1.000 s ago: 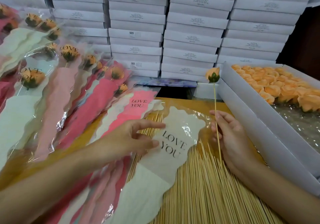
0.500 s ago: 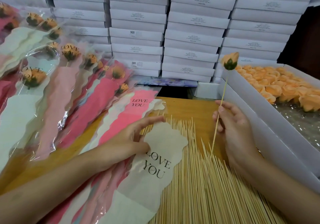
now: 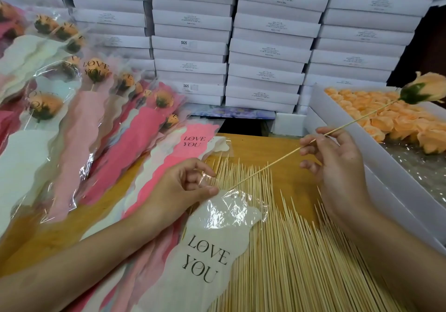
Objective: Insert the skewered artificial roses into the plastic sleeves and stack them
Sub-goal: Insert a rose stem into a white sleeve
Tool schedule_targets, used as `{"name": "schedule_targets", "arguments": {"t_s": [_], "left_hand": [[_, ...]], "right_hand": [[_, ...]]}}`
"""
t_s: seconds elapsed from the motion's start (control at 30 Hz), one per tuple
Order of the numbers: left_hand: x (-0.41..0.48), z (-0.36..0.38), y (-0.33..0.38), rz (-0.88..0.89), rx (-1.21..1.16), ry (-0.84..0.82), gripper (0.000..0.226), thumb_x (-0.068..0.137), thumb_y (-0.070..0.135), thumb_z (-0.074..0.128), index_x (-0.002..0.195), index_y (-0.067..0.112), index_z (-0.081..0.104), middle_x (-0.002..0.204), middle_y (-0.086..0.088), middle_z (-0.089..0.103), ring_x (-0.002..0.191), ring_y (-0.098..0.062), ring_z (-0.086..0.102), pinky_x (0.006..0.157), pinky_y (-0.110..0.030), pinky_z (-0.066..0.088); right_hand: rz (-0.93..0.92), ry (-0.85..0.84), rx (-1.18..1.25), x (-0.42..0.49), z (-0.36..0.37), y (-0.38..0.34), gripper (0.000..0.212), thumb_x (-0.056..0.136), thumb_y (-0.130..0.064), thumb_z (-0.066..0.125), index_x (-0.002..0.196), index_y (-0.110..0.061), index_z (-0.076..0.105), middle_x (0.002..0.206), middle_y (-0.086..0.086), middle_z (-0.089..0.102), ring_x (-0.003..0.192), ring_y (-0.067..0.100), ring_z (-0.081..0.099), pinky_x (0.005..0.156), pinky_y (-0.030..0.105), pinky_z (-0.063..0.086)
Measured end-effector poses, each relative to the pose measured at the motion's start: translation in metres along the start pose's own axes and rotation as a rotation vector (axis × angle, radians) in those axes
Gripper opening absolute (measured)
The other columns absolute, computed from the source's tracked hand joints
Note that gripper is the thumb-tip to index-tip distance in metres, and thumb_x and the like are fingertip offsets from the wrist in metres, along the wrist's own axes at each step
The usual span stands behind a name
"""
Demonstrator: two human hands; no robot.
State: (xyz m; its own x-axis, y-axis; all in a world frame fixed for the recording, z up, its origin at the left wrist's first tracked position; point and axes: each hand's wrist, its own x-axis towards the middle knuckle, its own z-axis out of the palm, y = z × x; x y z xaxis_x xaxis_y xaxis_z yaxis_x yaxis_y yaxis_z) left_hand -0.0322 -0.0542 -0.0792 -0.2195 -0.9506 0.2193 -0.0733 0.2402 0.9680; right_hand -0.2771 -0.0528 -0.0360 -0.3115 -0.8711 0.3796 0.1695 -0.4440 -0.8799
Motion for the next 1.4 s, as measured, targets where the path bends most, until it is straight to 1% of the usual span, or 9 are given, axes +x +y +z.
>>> {"name": "schedule_targets", "arguments": {"t_s": [0.07,0.3,0.47,0.63,0.83,0.97,1.1,1.27,1.4], "left_hand": [[0.0016,-0.001,-0.0019,0.003,0.01,-0.009,0.023,0.078,-0.007,0.07,0.094,0.003,0.057,0.055,0.003,0.057,0.043,-0.006,0.048,0.044,-0.015,0.038],[0.0021,-0.0017,-0.0044,0.013,0.041,-0.016,0.019,0.083,-0.008,0.066,0.094,0.003,0.056,0.053,0.004,0.057,0.044,-0.008,0.049,0.046,-0.015,0.038],[0.0019,-0.0007,-0.0029,0.018,0.037,-0.013,0.018,0.082,-0.007,0.067,0.094,0.003,0.058,0.056,0.002,0.057,0.046,-0.009,0.049,0.047,-0.017,0.039],[0.0011,0.0007,-0.0022,0.021,0.009,-0.012,0.016,0.083,-0.007,0.066,0.095,0.001,0.059,0.058,-0.001,0.056,0.045,-0.01,0.049,0.047,-0.019,0.039],[0.0006,-0.0008,-0.0032,0.035,0.011,-0.005,0.016,0.083,-0.003,0.068,0.095,0.004,0.061,0.062,-0.005,0.056,0.053,-0.019,0.049,0.05,-0.023,0.039],[0.0011,-0.0011,-0.004,0.053,0.026,-0.01,0.012,0.083,-0.003,0.069,0.089,0.003,0.061,0.064,-0.006,0.056,0.05,-0.014,0.048,0.047,-0.02,0.038],[0.0015,-0.0006,-0.0046,0.065,0.055,-0.001,0.011,0.082,-0.005,0.069,0.082,0.001,0.06,0.061,0.0,0.059,0.048,-0.007,0.05,0.046,-0.014,0.041],[0.0013,-0.0006,-0.0041,0.069,0.064,0.032,0.011,0.081,-0.004,0.071,0.08,0.002,0.062,0.064,-0.003,0.059,0.052,-0.009,0.05,0.047,-0.015,0.04],[0.0007,-0.0009,-0.0033,0.081,0.043,0.033,0.012,0.08,-0.003,0.072,0.079,0.005,0.062,0.064,-0.002,0.058,0.055,-0.013,0.049,0.048,-0.015,0.04]], "right_hand": [[-0.003,0.005,-0.009,0.0004,-0.0006,0.0023,0.019,0.103,-0.004,0.04,0.095,-0.018,0.051,0.071,-0.004,0.067,0.063,0.005,0.059,0.051,0.019,0.049],[-0.035,0.036,-0.036,0.0008,-0.0026,0.0042,0.021,0.104,-0.006,0.037,0.096,-0.02,0.051,0.079,0.001,0.064,0.065,0.005,0.06,0.054,0.02,0.05],[-0.074,0.076,-0.007,0.0032,-0.0027,-0.0011,0.022,0.104,-0.005,0.036,0.094,-0.02,0.049,0.075,-0.002,0.063,0.064,0.004,0.059,0.055,0.02,0.05],[-0.035,0.047,-0.048,0.0004,-0.0032,0.0043,0.022,0.104,-0.005,0.036,0.095,-0.019,0.05,0.078,-0.001,0.063,0.065,0.003,0.059,0.056,0.02,0.051],[-0.003,0.039,-0.029,-0.0001,-0.0017,0.0048,0.022,0.104,-0.004,0.037,0.095,-0.018,0.051,0.077,0.0,0.063,0.064,0.004,0.059,0.055,0.019,0.051],[0.015,0.03,-0.018,-0.0012,-0.0007,0.0055,0.022,0.103,-0.004,0.037,0.096,-0.017,0.052,0.071,-0.003,0.063,0.063,0.003,0.057,0.054,0.019,0.05],[0.001,0.057,-0.012,-0.0002,-0.0017,0.0049,0.023,0.103,-0.004,0.037,0.096,-0.018,0.053,0.072,-0.003,0.063,0.063,0.004,0.057,0.055,0.019,0.05],[-0.016,0.066,0.009,0.0016,-0.0019,0.0043,0.022,0.104,-0.004,0.036,0.098,-0.018,0.053,0.068,-0.007,0.063,0.063,0.003,0.057,0.056,0.019,0.05],[0.04,0.022,0.011,-0.0005,-0.0013,0.0077,0.022,0.103,-0.003,0.037,0.097,-0.016,0.053,0.064,-0.008,0.064,0.061,0.002,0.056,0.055,0.019,0.051]]}}
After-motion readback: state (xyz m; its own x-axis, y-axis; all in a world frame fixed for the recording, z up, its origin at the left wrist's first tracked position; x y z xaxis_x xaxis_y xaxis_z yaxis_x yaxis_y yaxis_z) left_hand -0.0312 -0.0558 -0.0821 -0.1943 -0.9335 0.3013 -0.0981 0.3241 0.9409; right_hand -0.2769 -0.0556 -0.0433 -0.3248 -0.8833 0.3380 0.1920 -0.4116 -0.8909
